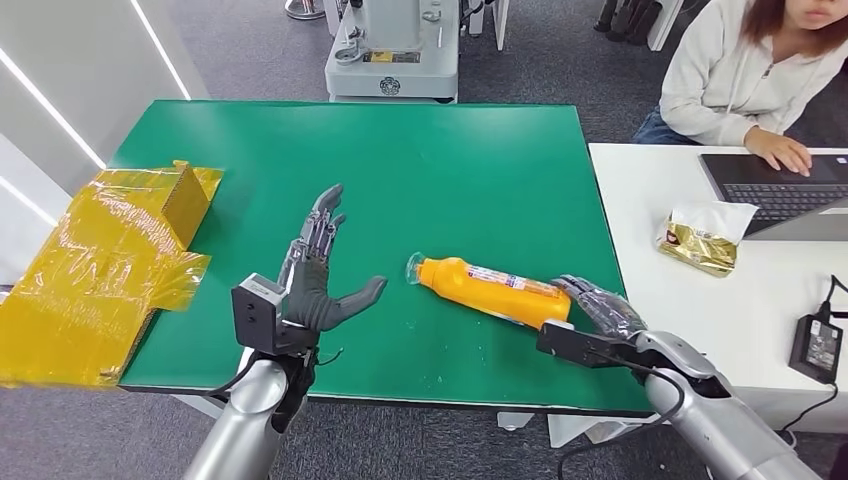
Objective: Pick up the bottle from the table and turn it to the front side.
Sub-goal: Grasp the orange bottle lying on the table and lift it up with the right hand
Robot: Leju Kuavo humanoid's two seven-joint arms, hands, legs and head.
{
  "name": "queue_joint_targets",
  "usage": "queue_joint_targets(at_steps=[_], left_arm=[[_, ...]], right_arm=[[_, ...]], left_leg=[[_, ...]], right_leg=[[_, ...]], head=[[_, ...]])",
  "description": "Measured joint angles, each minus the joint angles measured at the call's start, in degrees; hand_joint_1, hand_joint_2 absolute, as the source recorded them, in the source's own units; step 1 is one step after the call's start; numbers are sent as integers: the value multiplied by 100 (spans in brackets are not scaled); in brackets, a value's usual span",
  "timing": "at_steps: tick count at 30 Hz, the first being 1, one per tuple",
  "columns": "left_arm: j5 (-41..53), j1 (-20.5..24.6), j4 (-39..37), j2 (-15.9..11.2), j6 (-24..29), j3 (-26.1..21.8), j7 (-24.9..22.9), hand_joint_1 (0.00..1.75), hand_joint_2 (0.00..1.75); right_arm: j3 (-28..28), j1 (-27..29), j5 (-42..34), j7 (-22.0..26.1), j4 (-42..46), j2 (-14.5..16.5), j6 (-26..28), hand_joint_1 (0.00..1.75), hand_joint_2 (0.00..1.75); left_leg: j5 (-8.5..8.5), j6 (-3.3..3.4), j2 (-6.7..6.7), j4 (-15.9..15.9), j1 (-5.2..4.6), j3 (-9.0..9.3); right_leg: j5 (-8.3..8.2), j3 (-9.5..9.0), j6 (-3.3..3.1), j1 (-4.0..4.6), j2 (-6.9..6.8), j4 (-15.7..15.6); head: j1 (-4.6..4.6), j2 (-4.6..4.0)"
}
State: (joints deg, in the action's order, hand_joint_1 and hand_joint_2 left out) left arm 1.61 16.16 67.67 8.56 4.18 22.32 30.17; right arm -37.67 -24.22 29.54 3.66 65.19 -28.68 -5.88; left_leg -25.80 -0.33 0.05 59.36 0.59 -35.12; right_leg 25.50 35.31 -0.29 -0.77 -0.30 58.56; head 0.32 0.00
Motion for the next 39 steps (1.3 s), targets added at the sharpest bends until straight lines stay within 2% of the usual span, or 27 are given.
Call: queue_joint_targets(at_steps=[6, 12, 19, 25, 30, 34, 39], left_arm=[[77, 13, -65, -8, 90, 0, 63, 0, 175], [106, 26, -151, -3, 152, 0, 120, 0, 175], [95, 97, -355, 71, 45, 0, 187, 0, 175], [-45, 147, -484, 118, -229, 16, 164, 0, 175], [-191, 213, -561, 136, -380, 67, 63, 0, 175], [-306, 227, -588, 161, -469, 74, -15, 0, 175], [-415, 226, -621, 164, -569, 74, -76, 0, 175]], right_arm=[[-20, -1, 327, 74, -1, 57, 825, 0, 175], [36, -213, 423, 259, 97, 349, 1311, 0, 175], [11, -807, -203, 544, -254, 1045, 976, 0, 175], [-143, -1248, -871, 649, -1207, 1923, 652, 0, 175], [-291, -1595, -1203, 538, -2073, 2549, 406, 0, 175], [-445, -1798, -1116, 393, -2623, 2834, 328, 0, 175], [-661, -1974, -987, 255, -3225, 3006, 304, 0, 175]], left_leg=[[0, 0, 1, -1, 0, -1], [1, -1, 3, -3, 1, 0], [4, -3, 6, -3, 3, 4], [5, -3, 8, -3, 3, 4], [5, -3, 7, -3, 3, 4], [5, -3, 4, -3, 3, 3], [5, -3, 3, -1, 2, 2]], right_leg=[[0, 0, 0, 0, 0, 1], [0, 0, -1, 1, 4, 3], [-2, 0, -2, 2, 9, 5], [-2, 1, -3, 3, 12, 7], [-2, 2, -3, 3, 10, 7], [-2, 1, -2, 3, 8, 6], [-2, 0, -2, 2, 7, 5]], head=[[1, 0], [-1, 0], [0, 0], [0, 0], [0, 0], [0, 0], [1, 0]])
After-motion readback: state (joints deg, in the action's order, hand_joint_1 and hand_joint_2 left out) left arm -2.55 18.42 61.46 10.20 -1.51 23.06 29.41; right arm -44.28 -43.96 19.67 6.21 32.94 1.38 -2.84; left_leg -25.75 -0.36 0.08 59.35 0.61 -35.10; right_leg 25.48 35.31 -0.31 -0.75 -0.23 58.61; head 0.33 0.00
